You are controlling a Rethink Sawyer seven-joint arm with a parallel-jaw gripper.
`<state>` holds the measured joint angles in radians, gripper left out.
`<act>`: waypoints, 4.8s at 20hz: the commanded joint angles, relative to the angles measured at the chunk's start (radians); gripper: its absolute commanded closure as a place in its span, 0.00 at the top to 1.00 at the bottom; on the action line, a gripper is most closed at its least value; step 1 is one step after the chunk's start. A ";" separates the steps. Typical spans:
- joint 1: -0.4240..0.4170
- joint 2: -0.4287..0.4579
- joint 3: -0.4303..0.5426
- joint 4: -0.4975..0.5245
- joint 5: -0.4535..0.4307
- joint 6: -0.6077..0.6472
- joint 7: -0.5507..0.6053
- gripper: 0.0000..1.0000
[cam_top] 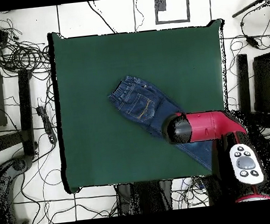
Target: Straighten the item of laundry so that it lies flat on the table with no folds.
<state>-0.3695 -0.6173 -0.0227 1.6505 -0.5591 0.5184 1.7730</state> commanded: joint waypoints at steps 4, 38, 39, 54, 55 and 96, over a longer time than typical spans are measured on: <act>-0.015 0.034 0.157 0.095 -0.069 0.014 -0.141 0.00; -0.110 -0.040 0.238 0.177 -0.166 0.048 -0.193 0.00; -0.111 -0.039 0.241 0.176 -0.169 0.049 -0.193 0.00; -0.224 -0.082 0.306 0.230 -0.210 0.064 -0.283 0.00; -0.232 -0.086 0.311 0.235 -0.213 0.067 -0.288 0.00; -0.397 -0.123 0.426 0.265 -0.304 0.155 -0.355 0.00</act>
<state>-0.7647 -0.7429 0.2794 1.8334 -0.8191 0.5669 1.7697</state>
